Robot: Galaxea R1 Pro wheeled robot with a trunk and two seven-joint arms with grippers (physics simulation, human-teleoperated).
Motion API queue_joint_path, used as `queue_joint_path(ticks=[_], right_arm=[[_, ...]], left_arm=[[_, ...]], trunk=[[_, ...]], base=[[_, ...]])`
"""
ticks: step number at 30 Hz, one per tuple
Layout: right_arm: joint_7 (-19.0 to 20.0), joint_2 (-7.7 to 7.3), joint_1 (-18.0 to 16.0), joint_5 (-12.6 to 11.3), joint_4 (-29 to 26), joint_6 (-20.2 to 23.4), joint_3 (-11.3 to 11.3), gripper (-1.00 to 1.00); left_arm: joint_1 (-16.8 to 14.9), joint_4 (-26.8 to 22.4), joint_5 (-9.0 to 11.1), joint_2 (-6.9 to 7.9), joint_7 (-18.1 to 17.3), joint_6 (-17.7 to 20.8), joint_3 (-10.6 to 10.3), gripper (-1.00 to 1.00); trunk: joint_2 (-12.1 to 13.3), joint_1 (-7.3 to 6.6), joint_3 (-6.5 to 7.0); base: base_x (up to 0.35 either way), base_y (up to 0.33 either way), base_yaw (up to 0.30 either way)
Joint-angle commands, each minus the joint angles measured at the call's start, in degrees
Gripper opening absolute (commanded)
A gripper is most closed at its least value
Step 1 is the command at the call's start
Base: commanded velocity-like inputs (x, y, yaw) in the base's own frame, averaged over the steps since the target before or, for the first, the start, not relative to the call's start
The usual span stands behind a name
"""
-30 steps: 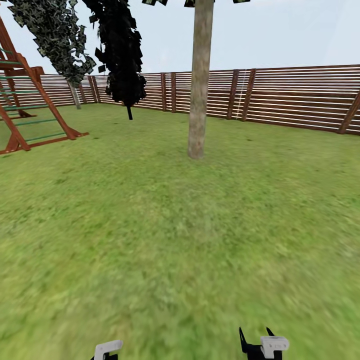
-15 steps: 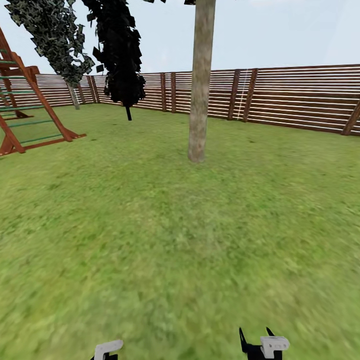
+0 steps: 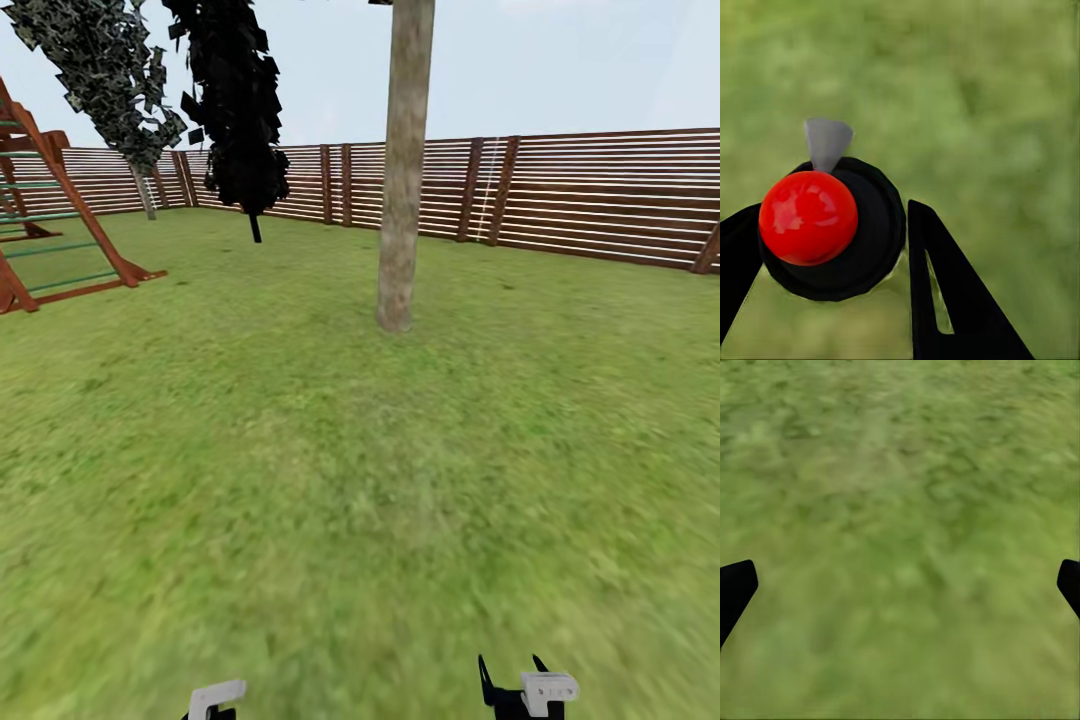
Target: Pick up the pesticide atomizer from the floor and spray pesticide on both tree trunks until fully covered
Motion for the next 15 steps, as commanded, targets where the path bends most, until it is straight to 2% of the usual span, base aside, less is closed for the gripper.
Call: queue_joint_path(ticks=[1, 10, 15], right_arm=[[0.0, 0.00, 0.0, 0.0, 0.0, 0.0, 0.0, 1.00], [0.0, 0.00, 0.0, 0.0, 0.0, 0.0, 0.0, 1.00], [0.0, 0.00, 0.0, 0.0, 0.0, 0.0, 0.0, 1.00]], left_arm=[[0.0, 0.0, 0.0, 0.00, 0.0, 0.0, 0.0, -1.00], [0.0, 0.0, 0.1, 0.00, 0.0, 0.1, 0.0, -1.00], [0.0, 0.0, 0.1, 0.00, 0.0, 0.0, 0.0, -1.00]], trunk=[[0.0, 0.00, 0.00], [0.0, 0.00, 0.00], [0.0, 0.00, 0.00]], base=[[0.338, 0.000, 0.000], [0.338, 0.000, -0.004], [0.338, 0.000, -0.191]])
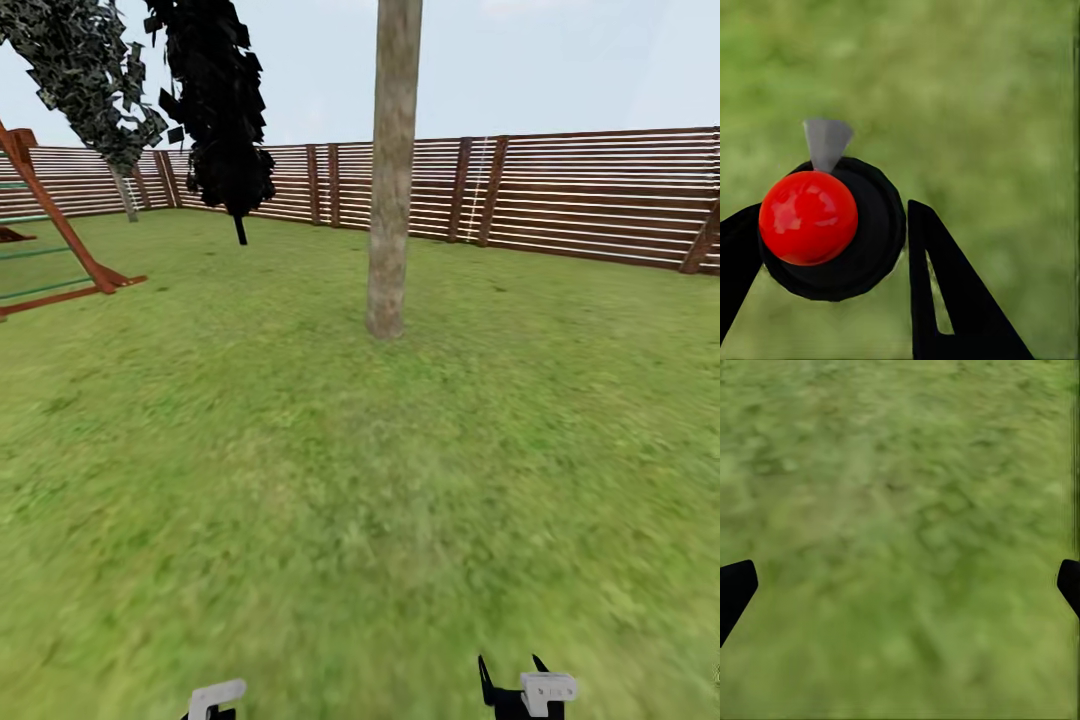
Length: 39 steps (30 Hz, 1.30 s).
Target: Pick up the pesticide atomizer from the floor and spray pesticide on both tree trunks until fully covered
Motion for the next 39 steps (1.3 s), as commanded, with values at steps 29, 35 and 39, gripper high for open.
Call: queue_joint_path(ticks=[29, 35, 39], right_arm=[[0.0, -0.09, 0.0, 0.0, 0.0, 0.0, 0.0, 1.00], [0.0, -0.07, 0.0, 0.0, 0.0, 0.0, -0.1, 1.00], [0.0, -0.05, 0.0, 0.0, 0.0, 0.0, 0.0, 1.00]], left_arm=[[-0.1, 0.0, -0.1, 0.00, 0.0, 0.0, 0.0, -1.00], [0.0, 0.0, -0.1, 0.00, 0.0, -0.1, 0.0, -1.00], [0.0, 0.0, -0.1, 0.00, 0.0, 0.0, 0.0, -1.00]], trunk=[[0.0, 0.00, 0.00], [0.0, 0.00, 0.00], [0.0, 0.00, 0.00]], base=[[0.338, 0.000, -0.065], [0.338, 0.000, 0.000], [0.338, 0.000, 0.000]])
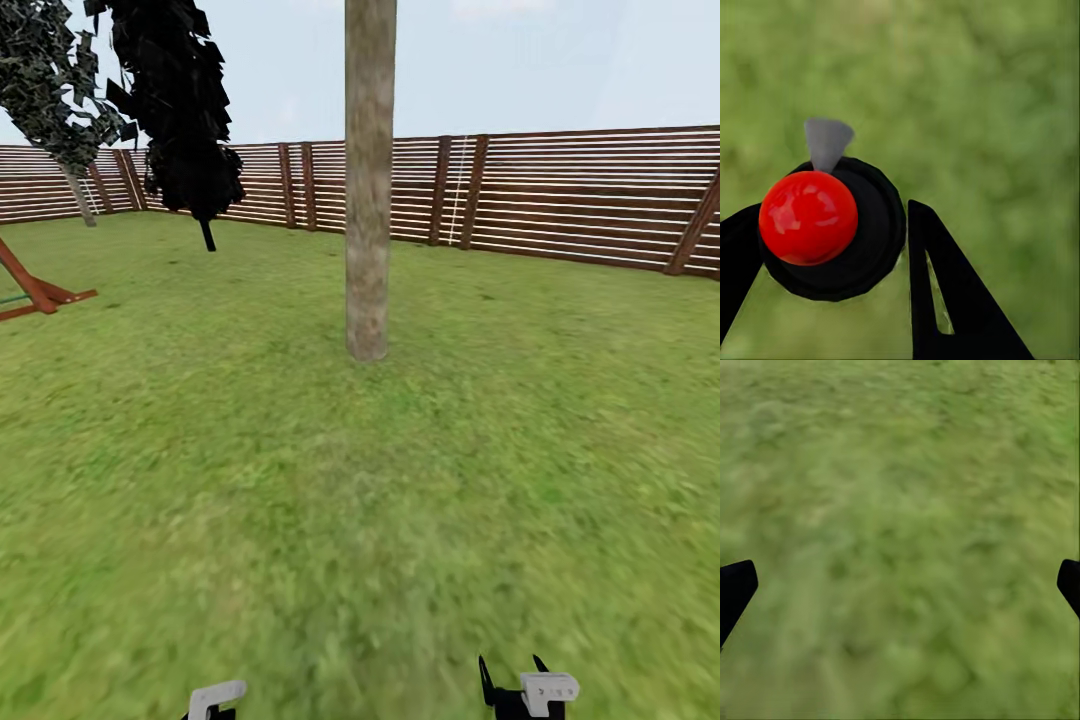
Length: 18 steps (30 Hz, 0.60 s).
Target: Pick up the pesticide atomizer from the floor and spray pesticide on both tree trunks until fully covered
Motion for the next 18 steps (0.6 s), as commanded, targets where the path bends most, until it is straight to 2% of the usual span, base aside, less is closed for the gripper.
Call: queue_joint_path(ticks=[1, 18], right_arm=[[0.0, 0.03, 0.0, 0.0, 0.0, 0.0, 0.0, 1.00], [0.0, 0.05, 0.0, 0.0, 0.0, 0.0, 0.1, 1.00]], left_arm=[[0.0, 0.0, 0.0, 0.00, 0.1, 0.0, 0.0, -1.00], [0.0, 0.0, 0.0, 0.01, 0.1, 0.0, 0.0, -1.00]], trunk=[[0.0, 0.00, 0.00], [0.0, 0.00, 0.00]], base=[[0.338, 0.000, 0.000], [0.338, 0.000, 0.000]])
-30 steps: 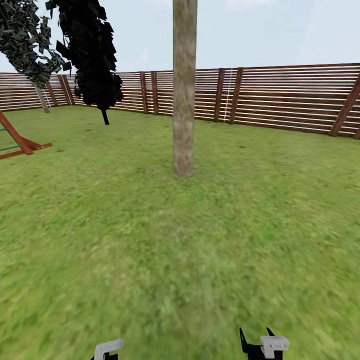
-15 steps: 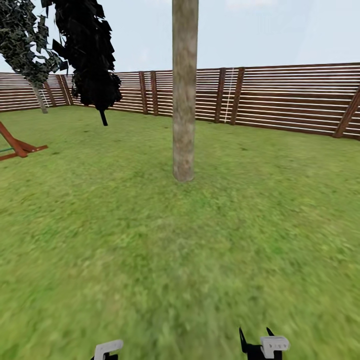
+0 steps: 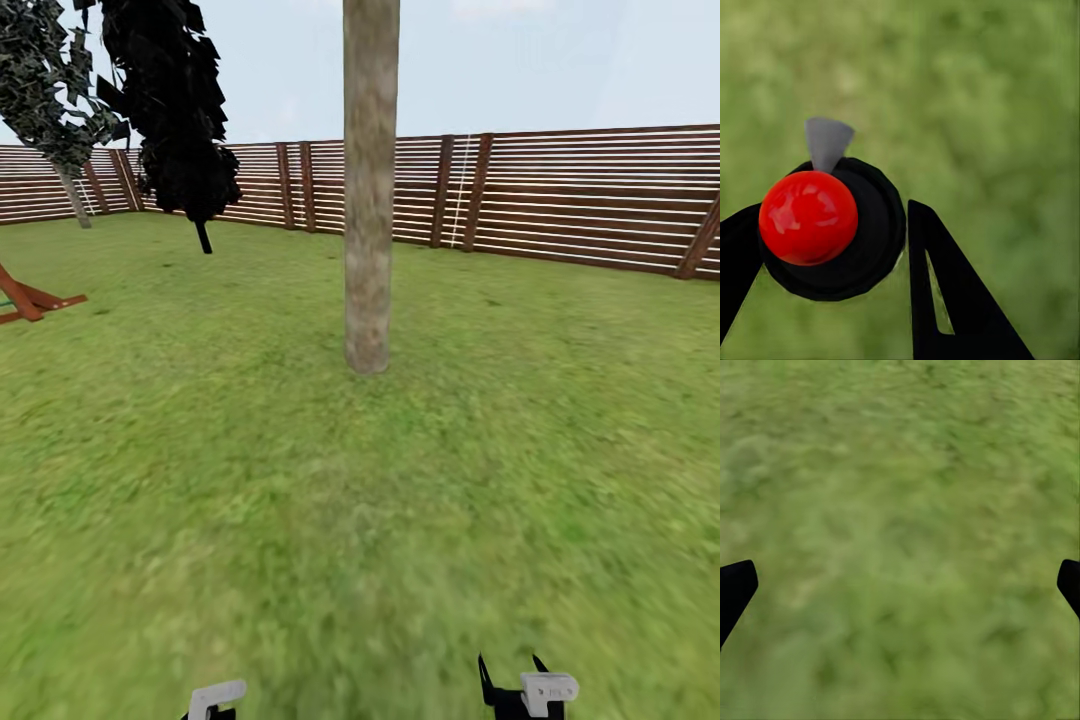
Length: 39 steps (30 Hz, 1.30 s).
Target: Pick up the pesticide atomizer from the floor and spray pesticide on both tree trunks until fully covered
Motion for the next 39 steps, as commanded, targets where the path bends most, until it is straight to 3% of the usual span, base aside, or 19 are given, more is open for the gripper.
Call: queue_joint_path(ticks=[1, 39], right_arm=[[0.0, 0.00, 0.0, 0.0, 0.0, 0.0, 0.0, 1.00], [0.0, 0.09, 0.0, 0.0, 0.0, 0.0, 0.0, 1.00]], left_arm=[[0.0, 0.0, 0.0, -0.01, 0.0, 0.0, 0.0, -1.00], [0.0, 0.0, 0.0, 0.08, 0.0, -0.1, 0.0, -1.00]], trunk=[[0.0, 0.00, 0.00], [0.0, 0.00, 0.00]], base=[[0.338, 0.000, 0.000], [0.338, 0.000, -0.041]])
